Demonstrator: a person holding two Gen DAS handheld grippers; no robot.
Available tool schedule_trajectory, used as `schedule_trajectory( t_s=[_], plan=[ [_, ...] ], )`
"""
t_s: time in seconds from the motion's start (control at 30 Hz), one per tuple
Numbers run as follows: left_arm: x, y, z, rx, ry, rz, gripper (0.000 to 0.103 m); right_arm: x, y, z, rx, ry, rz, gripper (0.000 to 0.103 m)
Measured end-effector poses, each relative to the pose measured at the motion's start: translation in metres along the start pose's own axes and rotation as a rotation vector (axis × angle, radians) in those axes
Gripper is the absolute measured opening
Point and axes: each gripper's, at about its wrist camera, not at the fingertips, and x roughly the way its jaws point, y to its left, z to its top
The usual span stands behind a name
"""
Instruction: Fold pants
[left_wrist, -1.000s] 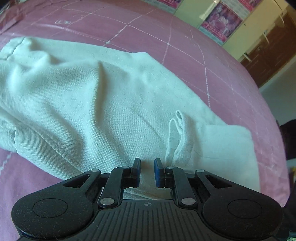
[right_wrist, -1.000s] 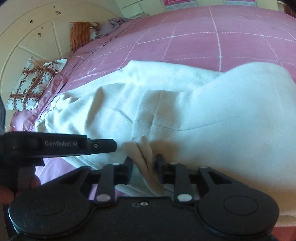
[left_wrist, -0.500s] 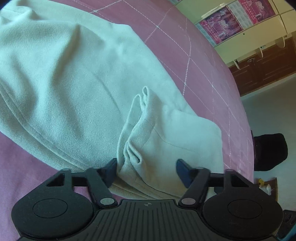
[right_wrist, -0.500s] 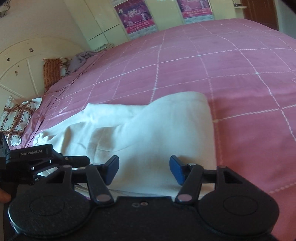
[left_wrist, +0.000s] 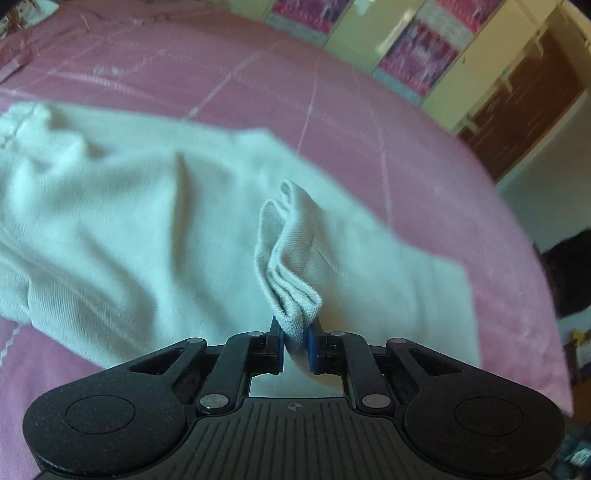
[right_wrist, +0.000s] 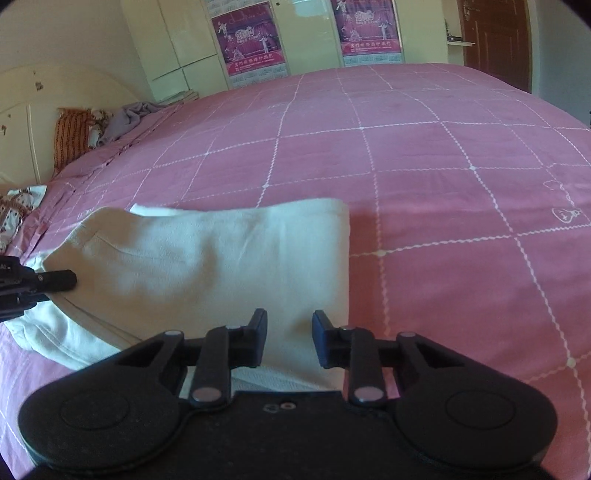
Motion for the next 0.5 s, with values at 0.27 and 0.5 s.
schedule_trajectory(
  t_s=[0.27,0.5],
  plan=[
    [-0.023,-0.008,-0.009,0.057,-0.077,0.011,0.015,0.011,0.019,-0.001,-0.111,0.057,-0.049,0.027],
    [-0.011,0.005,-0.016,0.035,-0.004,0.055,0.016,0.029,0.025,-0.022,-0.194,0.079,-0.065,0.033]
  ],
)
